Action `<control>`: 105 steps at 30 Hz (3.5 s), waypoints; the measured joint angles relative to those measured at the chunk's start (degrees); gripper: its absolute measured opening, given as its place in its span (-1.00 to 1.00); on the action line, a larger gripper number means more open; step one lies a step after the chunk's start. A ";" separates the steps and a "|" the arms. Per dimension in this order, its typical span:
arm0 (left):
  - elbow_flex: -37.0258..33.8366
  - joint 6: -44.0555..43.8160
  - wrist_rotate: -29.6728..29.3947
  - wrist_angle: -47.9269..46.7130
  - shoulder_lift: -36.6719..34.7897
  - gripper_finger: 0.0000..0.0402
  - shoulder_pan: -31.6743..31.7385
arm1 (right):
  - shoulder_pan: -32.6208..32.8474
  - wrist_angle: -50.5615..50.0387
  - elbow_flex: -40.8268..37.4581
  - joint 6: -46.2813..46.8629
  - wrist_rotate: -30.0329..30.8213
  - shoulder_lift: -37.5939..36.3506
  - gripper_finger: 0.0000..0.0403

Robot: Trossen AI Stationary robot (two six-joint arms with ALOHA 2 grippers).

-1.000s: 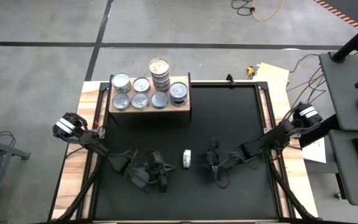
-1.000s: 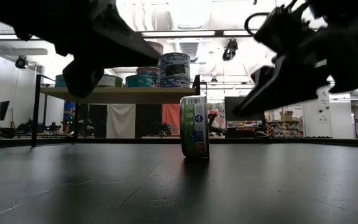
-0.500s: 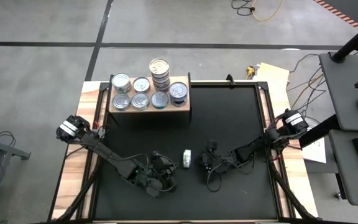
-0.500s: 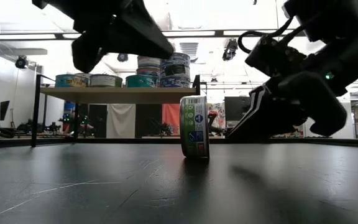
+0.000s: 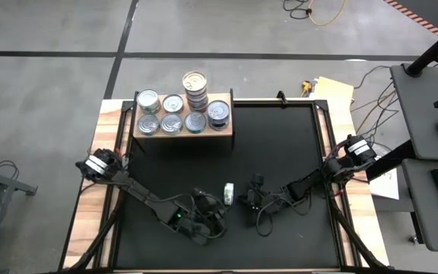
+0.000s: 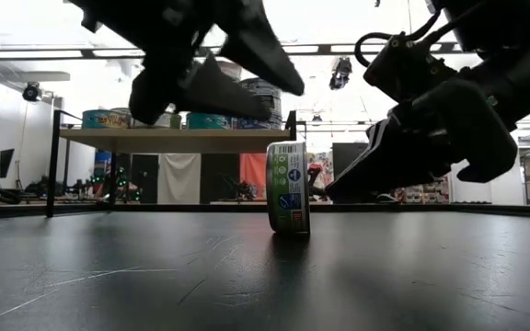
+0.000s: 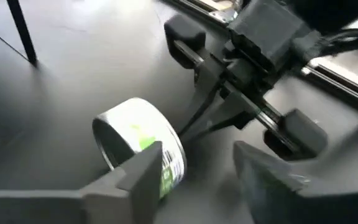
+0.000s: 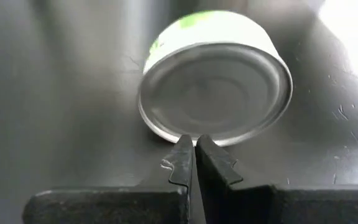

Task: Stack canned seafood by type on shelf
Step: Stack the green/white tuna can on top of the other green/white tuna can on the shelf

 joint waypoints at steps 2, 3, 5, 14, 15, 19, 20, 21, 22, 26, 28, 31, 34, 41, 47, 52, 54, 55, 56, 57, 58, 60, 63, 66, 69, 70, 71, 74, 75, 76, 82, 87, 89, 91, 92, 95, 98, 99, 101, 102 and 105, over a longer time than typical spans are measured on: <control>1.54 -0.77 -1.33 -2.40 1.28 0.04 0.27 | 0.15 0.77 0.00 -0.02 0.00 0.00 -0.94; 2.28 -1.90 -1.49 -4.63 1.83 0.12 0.49 | 0.26 0.75 0.00 -0.04 0.01 -0.01 -0.94; 4.27 -3.88 -1.71 -8.09 3.02 0.26 0.98 | 0.26 0.69 0.00 -0.06 -0.02 0.01 -0.94; 12.14 -5.60 -1.98 -16.53 9.38 0.53 3.22 | 0.26 0.66 0.00 -0.05 -0.02 -0.01 -0.94; 12.63 -5.86 -1.98 -17.27 9.72 0.52 3.38 | 0.26 0.48 0.00 -0.02 0.00 -0.01 -0.94; 12.50 -7.64 -1.97 -19.31 9.88 0.48 3.59 | 0.51 0.26 0.00 -0.02 -0.04 -0.01 -0.94; 12.29 -7.71 -1.99 -19.35 9.79 0.46 3.57 | 0.62 0.31 0.00 -0.02 -0.04 -0.01 -0.94; 12.08 -7.75 -1.99 -19.39 9.77 0.45 3.59 | 0.66 0.31 0.00 -0.02 -0.06 -0.01 -0.94; 11.96 -7.75 -1.96 -19.42 9.77 0.43 3.68 | 0.66 0.29 0.00 -0.02 -0.08 -0.01 -0.94; 11.58 -7.69 -1.99 -19.40 9.88 0.37 3.77 | 0.66 0.29 0.00 -0.09 -0.17 -0.01 -0.94; 11.56 -7.60 -1.99 -19.37 9.88 0.36 3.91 | 0.63 0.29 0.00 -0.11 -0.17 -0.01 -0.94; 11.52 -7.51 -2.26 -19.28 9.88 0.36 4.06 | 0.63 0.37 0.00 -0.64 -0.18 -0.01 -0.94; 11.45 -7.49 -3.32 -18.47 9.90 0.36 4.07 | 0.63 0.40 0.00 -0.69 -0.18 0.00 -0.94; 11.43 -7.46 -3.44 -16.75 9.97 0.36 4.18 | 0.63 0.73 0.00 -1.36 -0.16 -0.01 -0.94; 11.47 -7.07 -3.75 -12.80 12.80 0.36 4.45 | 0.63 0.73 0.00 -1.53 0.01 -0.01 -0.94; 12.41 -6.77 -3.87 -13.06 13.86 0.32 4.49 | 0.63 0.23 -0.06 -1.62 0.01 -0.01 -0.94; 12.52 -6.03 -3.98 -13.03 13.81 0.23 4.47 | 0.63 -0.02 -0.07 -1.67 0.01 -0.01 -0.94; 12.50 -5.98 -3.91 -13.25 13.81 0.17 4.46 | 0.63 -0.12 -0.06 -1.94 0.03 -0.01 -0.94; 12.46 -5.95 -3.88 -13.40 13.81 0.10 4.46 | 0.63 -0.34 -0.05 -2.12 0.02 -0.01 -0.94; 12.45 -5.96 -3.66 -13.57 13.81 0.00 4.46 | 0.63 -0.72 -0.05 -2.15 0.04 -0.01 -0.94; 12.46 -5.95 -3.44 -13.75 13.81 -0.10 4.46 | 0.63 -1.03 -0.06 -2.11 0.05 -0.01 -0.94; 12.44 -5.91 -3.05 -14.70 13.81 -0.34 4.42 | 0.64 -1.29 -0.07 -2.09 0.04 -0.01 -0.94; 12.44 -5.34 -3.07 -16.26 13.73 -0.44 4.02 | 1.07 -1.51 -0.07 -2.05 0.19 -0.03 -0.94; 12.45 -2.80 -3.33 -19.36 13.09 -0.44 3.12 | 1.75 -2.82 -0.05 -1.74 0.18 -1.03 -0.94; 12.44 3.71 -3.11 -23.33 11.96 -0.44 1.46 | 2.43 -5.61 -0.04 -0.69 0.10 -2.86 -0.94; 12.44 6.84 -3.15 -24.97 11.45 -0.44 0.71 | 2.70 -6.54 -0.04 -0.53 0.01 -3.66 -0.94; 12.43 10.48 -3.19 -26.75 11.14 -0.44 0.00 | 2.96 -7.07 -0.04 -0.48 -0.01 -4.38 -0.94; 12.39 24.80 -5.31 -29.93 10.71 -0.44 -2.69 | 3.90 -6.91 -0.04 -1.27 -0.19 -6.43 -0.94; 12.37 29.95 -6.92 -30.57 10.69 -0.44 -3.56 | 4.10 -6.26 -0.04 -1.85 -0.68 -6.94 -0.94; 12.35 34.30 -8.73 -31.51 10.56 -0.44 -4.37 | 4.15 -5.93 -0.04 -2.58 -1.50 -7.61 -0.94; 12.37 42.52 -14.85 -35.28 9.15 -0.44 -5.97 | 4.11 -5.41 2.38 -12.18 -4.65 -8.95 -0.94; 12.35 44.67 -15.41 -37.52 8.93 -0.44 -6.12 | 4.08 -6.45 6.96 -24.36 -5.51 -8.58 -0.85; 12.35 43.45 -15.03 -40.14 8.60 -0.44 -6.15 | 3.67 -7.42 8.99 -27.89 -4.54 -8.58 -0.74; 12.29 39.60 -14.97 -43.62 7.89 -0.44 -6.05 | 3.06 -8.50 10.78 -31.37 -3.47 -8.66 -0.59; 12.10 37.11 -15.03 -45.28 7.35 -0.44 -5.99 | 2.68 -8.80 11.57 -32.48 -3.43 -8.65 -0.51; 10.77 31.87 -16.72 -49.63 5.10 -0.44 -6.06 | 1.83 -8.88 12.85 -34.61 -1.80 -8.47 -0.25; 8.12 27.97 -18.43 -50.03 0.62 -0.44 -6.81 | 1.38 -9.01 13.11 -36.85 -0.85 -8.72 -0.03; 7.09 26.40 -19.02 -49.29 -1.37 -0.44 -7.17 | 1.38 -9.11 13.10 -36.98 -0.37 -9.05 0.02; 5.15 23.85 -19.58 -46.73 -5.53 -0.44 -7.98 | 1.46 -9.53 13.09 -36.46 1.04 -10.20 0.10; 4.20 23.34 -19.56 -44.66 -7.37 -0.44 -8.45 | 1.48 -10.71 13.10 -35.56 1.63 -10.99 0.13; 1.66 23.64 -18.70 -36.33 -12.79 -0.44 -9.74 | 1.81 -15.92 13.09 -32.13 1.77 -13.38 0.18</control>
